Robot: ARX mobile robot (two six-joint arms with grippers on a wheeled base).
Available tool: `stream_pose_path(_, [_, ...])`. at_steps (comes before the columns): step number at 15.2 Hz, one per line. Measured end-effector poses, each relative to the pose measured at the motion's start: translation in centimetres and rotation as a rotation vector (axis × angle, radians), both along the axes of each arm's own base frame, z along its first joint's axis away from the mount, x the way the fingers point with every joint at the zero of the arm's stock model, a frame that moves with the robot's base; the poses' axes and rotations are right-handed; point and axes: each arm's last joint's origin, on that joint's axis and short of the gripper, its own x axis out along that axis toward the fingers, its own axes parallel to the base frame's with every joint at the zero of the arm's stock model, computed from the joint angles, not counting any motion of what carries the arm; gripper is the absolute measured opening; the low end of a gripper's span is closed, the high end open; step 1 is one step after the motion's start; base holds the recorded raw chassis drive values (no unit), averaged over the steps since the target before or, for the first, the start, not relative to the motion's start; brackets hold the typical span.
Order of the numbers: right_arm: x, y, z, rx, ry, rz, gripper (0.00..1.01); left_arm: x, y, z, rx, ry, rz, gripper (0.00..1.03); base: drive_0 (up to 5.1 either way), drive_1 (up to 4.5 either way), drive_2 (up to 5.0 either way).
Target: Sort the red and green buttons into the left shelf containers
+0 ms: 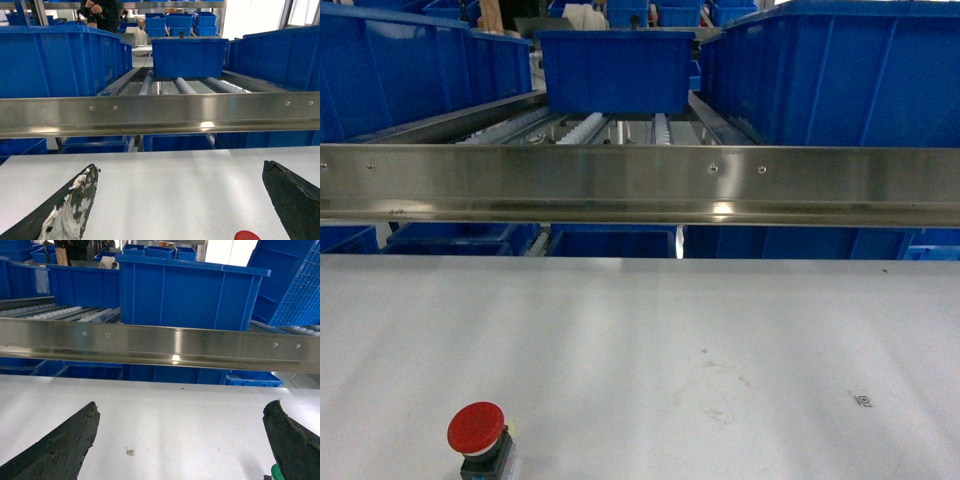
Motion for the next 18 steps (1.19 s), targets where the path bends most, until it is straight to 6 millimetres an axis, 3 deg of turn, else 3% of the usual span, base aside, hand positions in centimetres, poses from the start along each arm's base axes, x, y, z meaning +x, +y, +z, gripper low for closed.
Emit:
stream_pose_path(14, [0.0, 0.0, 0.1, 0.000, -0.008, -0.004, 0.98, 0.1, 0.1, 0.2, 0.004, -0.016, -0.017, 0.98, 0.0, 0.00, 0.0])
stream_pose_path(18, [3.2, 0.6, 0.4, 0.002, -0.014, -0.076, 0.98, 3.0, 2.9, -0.7, -0.008, 0.109, -0.093, 0.98, 0.0, 0.00, 0.0])
